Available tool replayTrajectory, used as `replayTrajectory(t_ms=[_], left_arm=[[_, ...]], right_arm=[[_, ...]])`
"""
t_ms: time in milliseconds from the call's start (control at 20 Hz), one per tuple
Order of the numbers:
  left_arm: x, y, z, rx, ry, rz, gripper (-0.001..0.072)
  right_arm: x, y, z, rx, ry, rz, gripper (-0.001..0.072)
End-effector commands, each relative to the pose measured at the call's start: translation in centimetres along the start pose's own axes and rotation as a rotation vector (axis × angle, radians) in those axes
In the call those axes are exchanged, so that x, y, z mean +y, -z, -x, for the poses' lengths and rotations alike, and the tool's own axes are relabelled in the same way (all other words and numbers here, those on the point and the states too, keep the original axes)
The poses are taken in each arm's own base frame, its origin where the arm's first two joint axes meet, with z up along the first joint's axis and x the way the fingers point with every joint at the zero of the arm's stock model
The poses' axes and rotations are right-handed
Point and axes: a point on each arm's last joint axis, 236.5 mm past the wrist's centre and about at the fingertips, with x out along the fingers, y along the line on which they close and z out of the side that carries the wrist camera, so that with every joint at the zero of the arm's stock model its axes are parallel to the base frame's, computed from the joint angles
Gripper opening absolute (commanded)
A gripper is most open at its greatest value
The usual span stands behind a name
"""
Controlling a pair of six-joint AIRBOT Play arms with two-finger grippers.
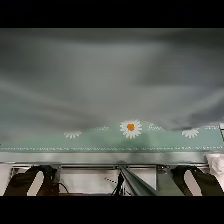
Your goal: Fold the shirts.
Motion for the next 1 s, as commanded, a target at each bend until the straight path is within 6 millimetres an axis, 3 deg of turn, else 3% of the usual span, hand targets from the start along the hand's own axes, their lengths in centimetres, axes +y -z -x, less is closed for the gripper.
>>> replayTrajectory(t_ms=[0,100,200,300,400,550,750,950], left_arm=[[1.3,4.5,1.8,0.197,-0.090,0.063,0.0018],[3.2,9.3,1.8,0.416,-0.158,0.137,0.0018],[4.2,13.9,0.9,0.635,-0.162,0.192,0.0018],[5.7,17.7,-1.7,0.772,-0.159,0.238,0.0019],[7.4,23.5,-4.3,0.953,-0.158,0.323,0.0019],[9.8,30.4,-9.6,1.056,-0.143,0.403,0.0019],[13.5,35.8,-17.5,1.050,-0.136,0.443,0.0020],[16.8,38.9,-25.2,0.902,-0.134,0.462,0.0020]], right_arm=[[-1.6,4.6,1.5,0.213,0.080,0.012,0.0037],[-2.5,10.2,0.9,0.467,0.085,0.007,0.0036],[-2.7,13.5,-1.2,0.621,0.049,-0.021,0.0037],[-3.4,17.0,-4.2,0.772,0.022,-0.055,0.0037],[-4.3,20.2,-8.0,0.884,-0.004,-0.090,0.0037],[-5.8,26.9,-13.9,1.068,-0.033,-0.147,0.0037],[-6.1,34.0,-22.3,1.106,-0.101,-0.252,0.0037],[-8.1,38.1,-28.8,1.015,-0.048,-0.300,0.0037]])
